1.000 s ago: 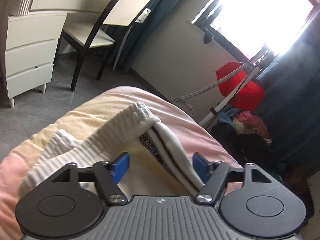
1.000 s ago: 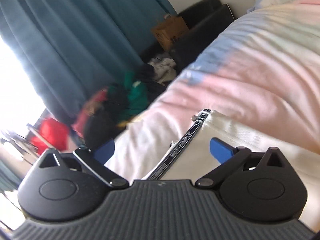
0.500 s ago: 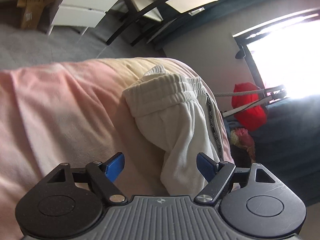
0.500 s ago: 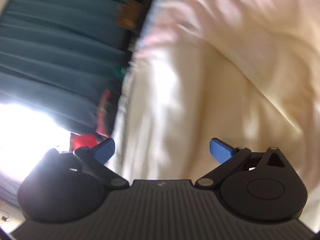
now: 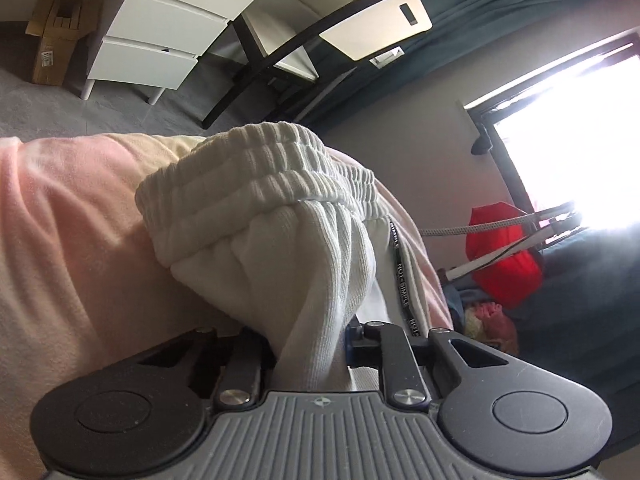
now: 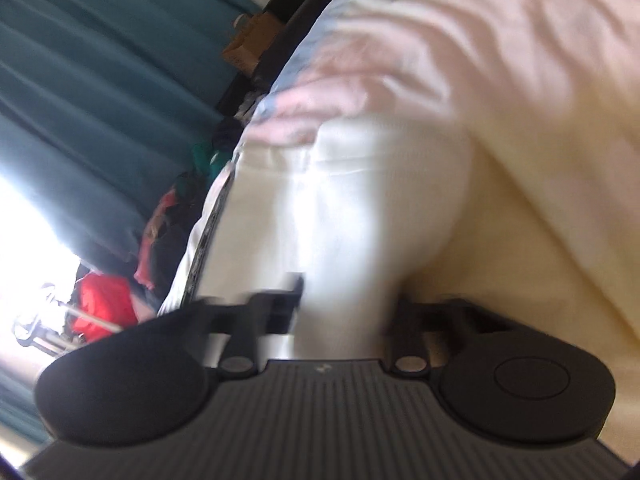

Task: Fold clothes

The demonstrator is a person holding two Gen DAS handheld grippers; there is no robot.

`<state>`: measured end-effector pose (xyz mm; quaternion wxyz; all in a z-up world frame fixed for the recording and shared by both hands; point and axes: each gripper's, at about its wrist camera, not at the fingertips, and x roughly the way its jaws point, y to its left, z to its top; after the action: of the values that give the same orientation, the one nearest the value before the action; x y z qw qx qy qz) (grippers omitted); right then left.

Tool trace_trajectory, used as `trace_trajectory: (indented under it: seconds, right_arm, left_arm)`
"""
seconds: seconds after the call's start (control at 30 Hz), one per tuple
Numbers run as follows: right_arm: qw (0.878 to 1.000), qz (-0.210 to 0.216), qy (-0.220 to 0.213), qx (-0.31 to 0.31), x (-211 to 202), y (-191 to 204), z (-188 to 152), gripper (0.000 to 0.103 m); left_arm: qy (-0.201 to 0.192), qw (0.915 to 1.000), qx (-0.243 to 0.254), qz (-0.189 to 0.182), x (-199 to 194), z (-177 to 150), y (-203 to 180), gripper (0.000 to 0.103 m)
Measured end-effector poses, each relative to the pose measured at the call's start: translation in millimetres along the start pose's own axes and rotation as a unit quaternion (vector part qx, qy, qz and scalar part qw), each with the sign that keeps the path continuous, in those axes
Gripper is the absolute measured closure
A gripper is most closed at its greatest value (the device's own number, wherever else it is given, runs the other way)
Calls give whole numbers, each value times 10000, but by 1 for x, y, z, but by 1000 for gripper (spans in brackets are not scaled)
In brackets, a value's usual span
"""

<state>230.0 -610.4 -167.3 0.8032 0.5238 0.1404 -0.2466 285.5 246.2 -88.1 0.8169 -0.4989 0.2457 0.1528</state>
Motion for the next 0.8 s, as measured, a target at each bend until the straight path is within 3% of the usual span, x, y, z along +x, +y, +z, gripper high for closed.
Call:
trace_trajectory:
  seconds: [0.1,0.23,0.33,0.5,0.63,0.7,0.8]
  right_arm:
    - [9997,201,-91,-45,-19,7,7,88]
    - [9992,396,-74,19,-52,8,15,89]
    - [9960,607,57,650,-82,-15,11,89]
    - [9921,503,296,1115,-129,-59,-22,89]
    - [9890,461,526,1304,-159,-72,-38,89]
    - [9920,367,518,1095,-167,-69,-37,89]
    - [9948,114,521,870,-171,-70,-41,89]
  left_arm:
    - [85,9997,-80,-198,-18,17,-5,90]
    - [-5,9993,240,-292,-55,29,-16,91]
    - [-54,9992,200,-345,-99,37,0,91]
    - [-22,9995,133,-287,-178,60,45,91]
    - [10,9980,610,-142,-233,75,72,91]
    - [107,9963,848,-68,-251,77,86,91]
    - [357,9912,1272,100,-258,71,110,90]
